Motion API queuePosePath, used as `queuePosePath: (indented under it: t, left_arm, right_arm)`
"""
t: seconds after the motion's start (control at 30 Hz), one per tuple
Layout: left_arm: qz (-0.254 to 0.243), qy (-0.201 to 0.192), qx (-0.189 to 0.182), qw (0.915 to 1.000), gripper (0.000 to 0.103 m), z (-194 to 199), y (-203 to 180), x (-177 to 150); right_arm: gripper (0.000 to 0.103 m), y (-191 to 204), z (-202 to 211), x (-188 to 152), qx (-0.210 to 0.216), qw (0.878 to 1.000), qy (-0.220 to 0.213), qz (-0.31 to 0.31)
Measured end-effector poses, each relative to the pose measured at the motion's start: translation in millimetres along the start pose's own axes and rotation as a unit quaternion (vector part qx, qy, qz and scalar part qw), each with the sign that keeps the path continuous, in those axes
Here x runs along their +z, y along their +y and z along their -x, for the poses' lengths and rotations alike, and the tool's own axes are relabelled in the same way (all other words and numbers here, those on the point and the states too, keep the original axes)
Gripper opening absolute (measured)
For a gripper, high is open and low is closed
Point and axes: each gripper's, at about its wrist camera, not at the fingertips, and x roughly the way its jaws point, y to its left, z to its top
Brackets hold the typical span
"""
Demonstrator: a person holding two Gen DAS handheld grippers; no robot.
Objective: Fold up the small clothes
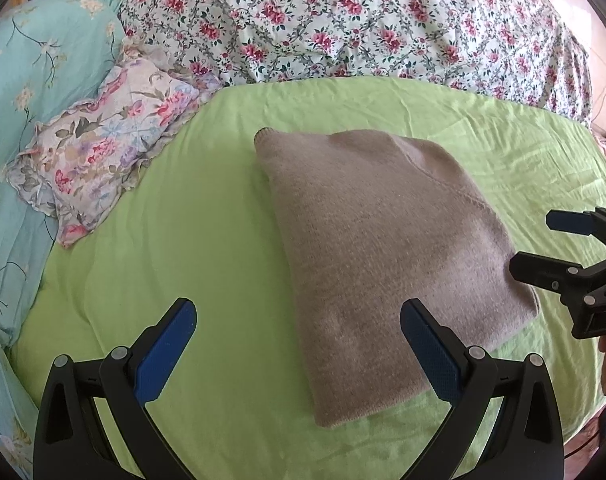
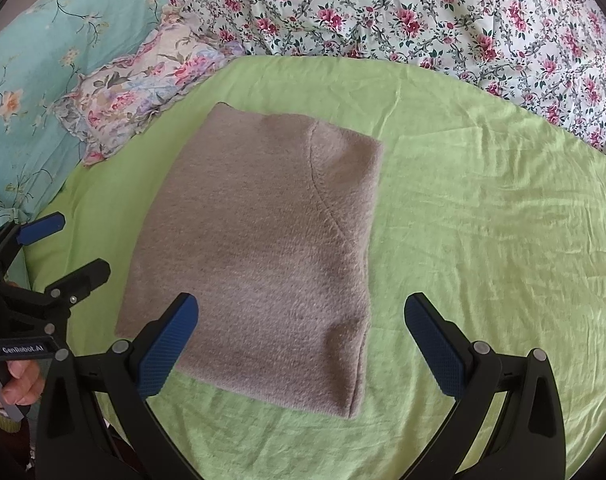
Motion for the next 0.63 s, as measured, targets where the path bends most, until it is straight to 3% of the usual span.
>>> queuePosePath:
  t: [0.63]
  left_arm:
    - [0.005,0.002,0.006,1.0,0.102,-4.3,-5.2,4.9]
  right_arm:
    - [0.103,-4.3,-10.8,4.6,0.003,1.0,0.01,-0.004]
